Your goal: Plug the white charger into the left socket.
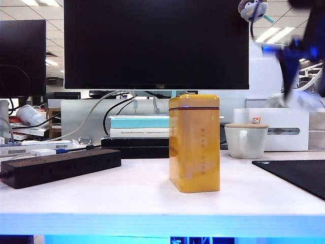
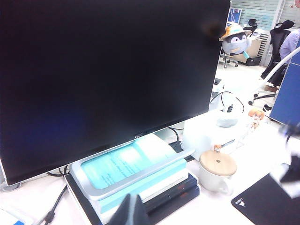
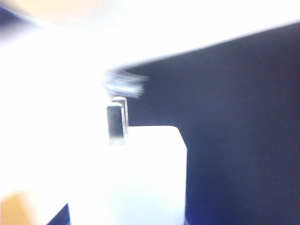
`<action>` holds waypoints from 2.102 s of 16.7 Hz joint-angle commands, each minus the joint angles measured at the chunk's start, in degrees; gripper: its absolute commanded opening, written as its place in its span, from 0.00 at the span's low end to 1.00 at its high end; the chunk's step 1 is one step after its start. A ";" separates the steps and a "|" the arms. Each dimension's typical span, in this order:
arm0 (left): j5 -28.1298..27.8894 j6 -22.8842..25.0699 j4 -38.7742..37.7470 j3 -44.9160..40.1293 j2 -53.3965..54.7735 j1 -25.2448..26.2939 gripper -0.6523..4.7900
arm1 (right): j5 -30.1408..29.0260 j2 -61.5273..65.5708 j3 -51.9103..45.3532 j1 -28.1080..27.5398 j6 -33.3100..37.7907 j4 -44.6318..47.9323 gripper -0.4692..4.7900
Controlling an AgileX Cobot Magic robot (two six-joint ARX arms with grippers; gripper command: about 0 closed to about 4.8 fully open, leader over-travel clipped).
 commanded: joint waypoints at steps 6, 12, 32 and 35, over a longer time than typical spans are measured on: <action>10.32 20.50 -0.55 0.20 0.63 -1.84 0.11 | -43.65 -8.22 0.66 1.40 49.46 34.58 0.35; 10.36 32.35 7.26 0.20 7.56 -9.29 0.12 | -49.88 -8.22 0.66 2.58 70.58 44.39 0.35; 9.33 60.46 23.32 0.20 16.76 -23.82 0.99 | -55.54 -8.02 0.63 17.94 81.26 44.83 0.35; 9.22 60.54 22.88 0.20 17.09 -26.97 0.95 | -56.92 -8.02 0.66 18.97 81.48 45.22 0.35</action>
